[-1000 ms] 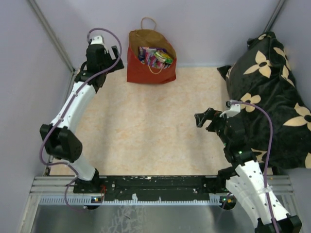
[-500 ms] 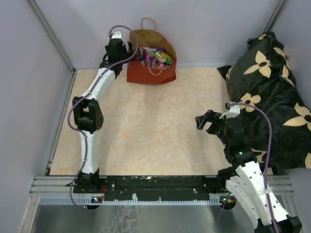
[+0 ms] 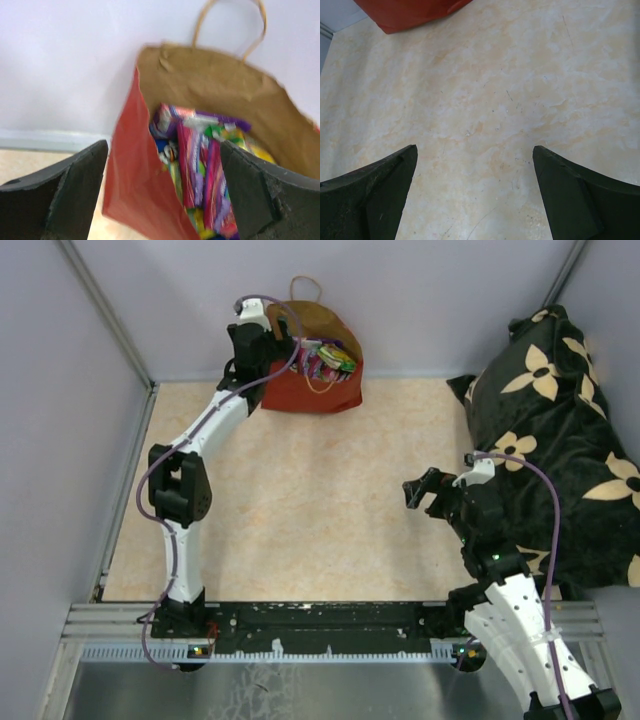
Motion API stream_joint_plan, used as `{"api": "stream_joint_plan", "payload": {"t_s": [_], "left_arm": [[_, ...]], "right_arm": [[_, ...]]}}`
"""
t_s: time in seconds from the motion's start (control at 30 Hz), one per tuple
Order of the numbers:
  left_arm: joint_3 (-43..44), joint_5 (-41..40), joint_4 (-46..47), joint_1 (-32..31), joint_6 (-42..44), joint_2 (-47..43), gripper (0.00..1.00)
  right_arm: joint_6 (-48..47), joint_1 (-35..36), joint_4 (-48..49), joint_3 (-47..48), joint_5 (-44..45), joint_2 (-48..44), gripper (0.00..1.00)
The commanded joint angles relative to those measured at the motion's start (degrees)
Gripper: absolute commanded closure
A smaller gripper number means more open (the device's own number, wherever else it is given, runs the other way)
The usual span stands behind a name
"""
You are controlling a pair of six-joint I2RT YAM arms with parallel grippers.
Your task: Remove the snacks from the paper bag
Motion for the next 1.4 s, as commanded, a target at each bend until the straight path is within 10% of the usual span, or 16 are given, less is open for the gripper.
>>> {"api": "stream_joint_plan", "payload": {"t_s": [0.0,0.37,0.73,1.13,1.37], "left_arm": [[12.01,-8.86,-0.06,-1.56,6.89,4.19,0.01],[22.73,-19.95,-5.97,-2.29,13.35,14.23,0.0],[22.13,-7.43,-15.8,0.65,5.39,14.62,0.05],[7.12,-11.14,-12.56,1.28,6.62,2.56,0.93],[-6.32,-16.41,-11.3,1.85,5.32,-8.34,1.0]], "right_arm": [[-0.15,0.09,1.85,0.14,0.34,0.44,0.01],[-0.06,0.16,1.16,-0.19,0.17,0.46,0.01],[1.55,0.16,1.09,-0.73,-0.96,1.99,0.01],[3.71,0.14,3.01,-1.64,-1.33,4.34,0.01],[2.28,0.16,6.81,-1.02,-2.97,6.52,0.01]]}}
